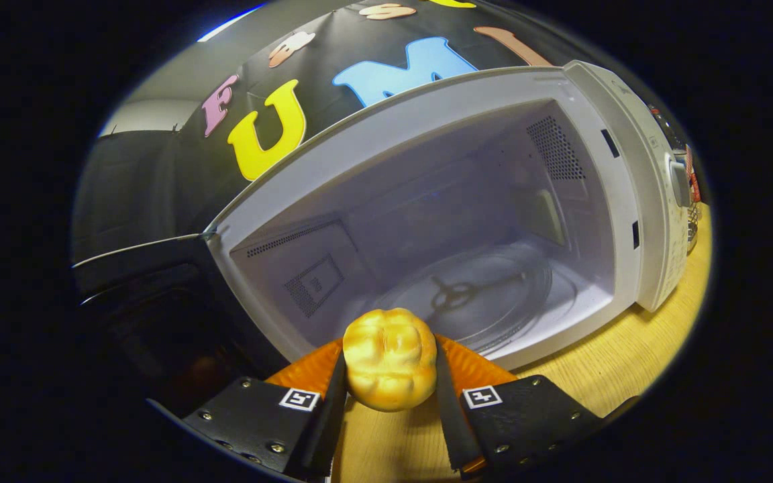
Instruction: Open the microwave, put the food inside, and close the microwave door.
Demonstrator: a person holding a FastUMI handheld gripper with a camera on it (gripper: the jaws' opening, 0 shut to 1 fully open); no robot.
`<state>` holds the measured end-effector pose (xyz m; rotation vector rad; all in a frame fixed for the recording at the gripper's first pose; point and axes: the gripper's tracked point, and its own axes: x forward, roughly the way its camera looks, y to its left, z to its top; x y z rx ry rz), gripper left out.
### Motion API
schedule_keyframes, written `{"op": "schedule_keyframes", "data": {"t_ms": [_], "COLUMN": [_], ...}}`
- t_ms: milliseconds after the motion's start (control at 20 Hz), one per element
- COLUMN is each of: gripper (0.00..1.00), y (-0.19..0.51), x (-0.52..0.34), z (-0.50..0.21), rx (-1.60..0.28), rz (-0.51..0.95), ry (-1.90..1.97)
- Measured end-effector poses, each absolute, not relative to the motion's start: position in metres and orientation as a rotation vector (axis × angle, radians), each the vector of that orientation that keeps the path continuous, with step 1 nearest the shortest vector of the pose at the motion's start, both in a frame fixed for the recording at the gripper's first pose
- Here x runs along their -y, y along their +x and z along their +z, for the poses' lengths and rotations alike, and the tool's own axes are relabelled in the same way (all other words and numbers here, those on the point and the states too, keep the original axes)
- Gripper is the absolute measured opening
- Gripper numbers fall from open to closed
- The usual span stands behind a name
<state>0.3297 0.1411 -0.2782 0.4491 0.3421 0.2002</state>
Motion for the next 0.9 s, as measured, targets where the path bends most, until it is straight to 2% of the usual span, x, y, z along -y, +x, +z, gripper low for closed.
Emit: {"op": "schedule_keyframes", "data": {"t_ms": [900], "gripper": [0.63], "y": [0.37], "x": [-0.131], "z": [-0.295], "rx": [-0.313], "rz": [0.136], "ry": [0.409]}}
